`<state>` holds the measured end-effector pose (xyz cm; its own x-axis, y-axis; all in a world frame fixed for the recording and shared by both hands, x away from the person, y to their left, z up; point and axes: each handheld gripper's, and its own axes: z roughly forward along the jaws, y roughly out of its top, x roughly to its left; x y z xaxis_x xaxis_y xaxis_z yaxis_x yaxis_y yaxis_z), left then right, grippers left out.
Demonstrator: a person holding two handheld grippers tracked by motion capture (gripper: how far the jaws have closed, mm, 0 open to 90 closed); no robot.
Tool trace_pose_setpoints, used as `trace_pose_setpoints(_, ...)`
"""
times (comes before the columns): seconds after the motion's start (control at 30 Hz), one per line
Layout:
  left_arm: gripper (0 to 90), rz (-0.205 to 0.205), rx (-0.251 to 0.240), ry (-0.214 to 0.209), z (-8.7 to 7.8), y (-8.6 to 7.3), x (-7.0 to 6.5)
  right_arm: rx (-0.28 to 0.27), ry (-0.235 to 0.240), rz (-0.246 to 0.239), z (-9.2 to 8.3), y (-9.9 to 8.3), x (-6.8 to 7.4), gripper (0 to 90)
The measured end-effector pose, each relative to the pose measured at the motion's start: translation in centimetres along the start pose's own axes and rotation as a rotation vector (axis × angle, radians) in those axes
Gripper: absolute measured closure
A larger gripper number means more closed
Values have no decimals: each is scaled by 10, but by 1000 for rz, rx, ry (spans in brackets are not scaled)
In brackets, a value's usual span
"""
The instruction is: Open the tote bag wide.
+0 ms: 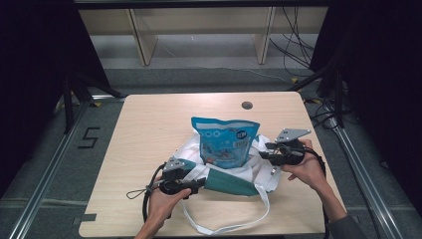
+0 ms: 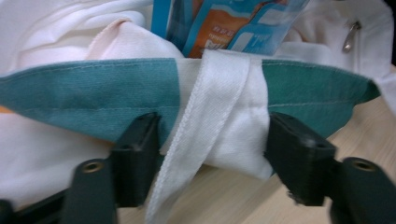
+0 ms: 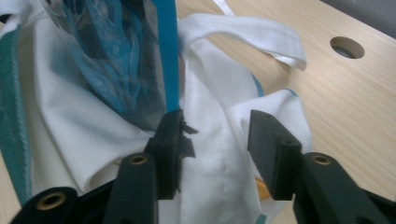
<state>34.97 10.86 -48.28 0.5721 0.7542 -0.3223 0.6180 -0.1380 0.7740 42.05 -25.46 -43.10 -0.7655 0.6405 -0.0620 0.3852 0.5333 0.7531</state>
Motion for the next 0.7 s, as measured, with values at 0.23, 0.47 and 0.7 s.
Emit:
trace_pose_setpoints(0.23,817,33,-51,-25,3,-3,5,10,-76,-67,11,8,-4,861)
trace_pose_setpoints(0.47,871,101,-38,-11,-1,-7,7,-11,-163,-54,17,22,-18,880)
trace_pose_setpoints(0.7,873,197,0,-17,-15,-18,-1,-43,-217,36,12,20,-42,885)
